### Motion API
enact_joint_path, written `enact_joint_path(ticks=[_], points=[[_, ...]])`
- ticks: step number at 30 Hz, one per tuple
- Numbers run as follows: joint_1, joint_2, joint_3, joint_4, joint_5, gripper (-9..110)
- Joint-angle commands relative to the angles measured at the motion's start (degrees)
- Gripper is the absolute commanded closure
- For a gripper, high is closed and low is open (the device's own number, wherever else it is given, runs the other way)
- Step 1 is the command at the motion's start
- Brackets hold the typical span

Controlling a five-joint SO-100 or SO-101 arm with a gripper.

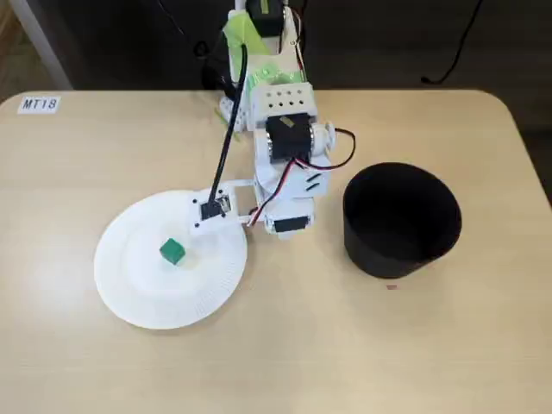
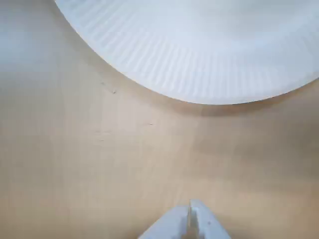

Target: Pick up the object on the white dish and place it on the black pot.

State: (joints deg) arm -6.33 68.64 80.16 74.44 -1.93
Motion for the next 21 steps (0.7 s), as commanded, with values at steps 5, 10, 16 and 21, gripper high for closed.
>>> enact_joint_path(ticks=[5, 10, 16, 21], points=[[0.26, 1.05, -1.85, -5.27, 1.23, 101], [0.53, 1.49, -1.32, -6.77, 2.20, 101], [0.79, 2.20, 1.67, -9.23, 4.22, 101], [0.79, 2.90, 4.48, -12.13, 5.98, 101]])
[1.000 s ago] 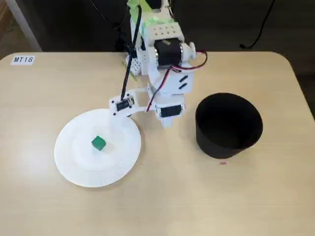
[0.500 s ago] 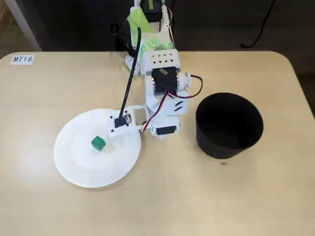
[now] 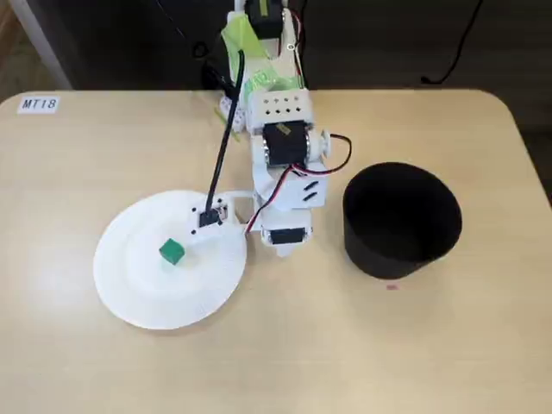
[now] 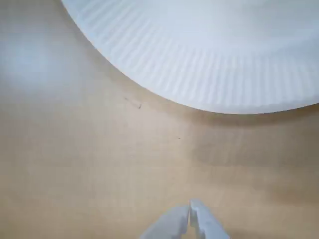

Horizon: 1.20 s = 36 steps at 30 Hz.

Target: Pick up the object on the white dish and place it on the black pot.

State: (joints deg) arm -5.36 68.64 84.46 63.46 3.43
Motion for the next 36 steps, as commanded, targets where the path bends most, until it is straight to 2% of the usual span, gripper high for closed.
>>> enact_joint_path(ticks=[1, 10, 17, 19, 36], points=[[-0.18, 2.99, 0.53, -1.49, 0.70, 101], [-0.26, 3.34, 0.88, -1.93, 1.49, 100], [0.26, 10.28, 7.38, -2.29, 1.41, 74], [0.70, 10.99, 8.17, -2.02, 2.46, 70], [7.47, 11.25, 8.17, -0.79, 5.10, 70]])
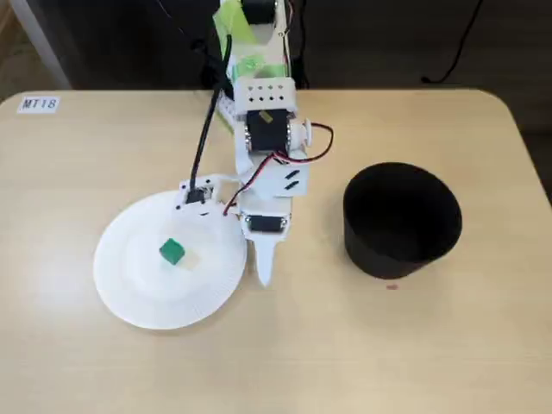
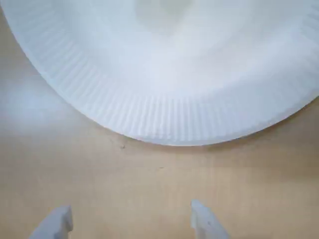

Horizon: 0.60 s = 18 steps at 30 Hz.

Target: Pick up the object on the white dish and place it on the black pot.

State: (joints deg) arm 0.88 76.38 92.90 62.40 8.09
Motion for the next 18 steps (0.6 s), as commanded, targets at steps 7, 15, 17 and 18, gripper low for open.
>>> enact_joint_path(ticks=[7, 15, 17, 18], points=[[6.50, 3.52, -0.26, -0.09, 1.32, 71], [14.06, 3.25, -0.88, -0.88, 2.02, 71], [15.73, 3.08, -0.88, -1.05, 2.72, 72], [16.52, 2.99, -0.88, -1.14, 3.16, 72]])
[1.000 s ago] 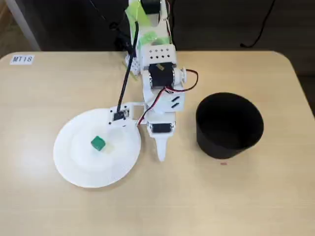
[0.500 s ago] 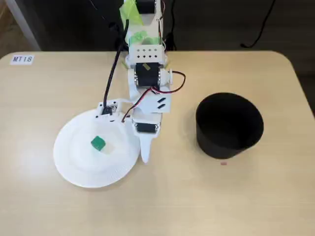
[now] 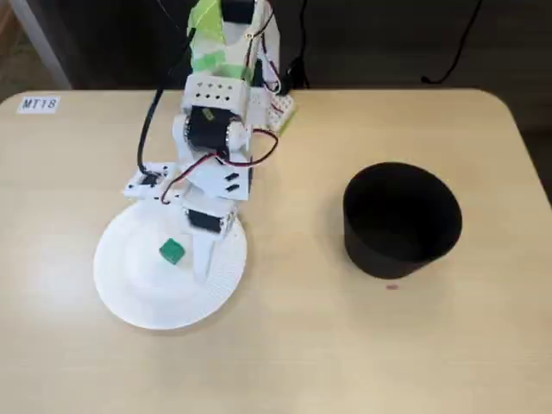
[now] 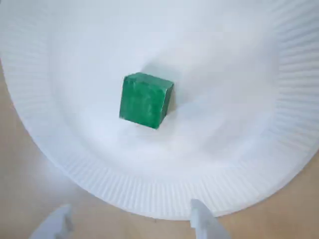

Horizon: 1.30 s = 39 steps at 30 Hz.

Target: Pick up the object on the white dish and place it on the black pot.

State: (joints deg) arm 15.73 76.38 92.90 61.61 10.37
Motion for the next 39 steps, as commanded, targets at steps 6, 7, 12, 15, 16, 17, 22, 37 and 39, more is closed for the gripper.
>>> enact_joint_path(ticks=[6, 7, 12, 15, 16, 17, 22, 37, 39], points=[[5.36, 1.85, -0.88, -0.53, 4.57, 72], [5.71, 1.49, -0.97, -0.53, 5.19, 72], [7.21, -0.09, -0.97, -0.44, 7.21, 72], [8.09, -0.97, -0.97, -0.18, 8.17, 72], [8.35, -1.23, -0.97, -0.18, 8.35, 72], [8.70, -1.58, -0.97, -0.09, 8.44, 72], [9.84, -3.43, -1.49, -0.53, 7.91, 74], [9.93, -9.14, -6.24, -0.53, 5.10, 77], [9.84, -10.11, -7.56, -0.18, 4.57, 77]])
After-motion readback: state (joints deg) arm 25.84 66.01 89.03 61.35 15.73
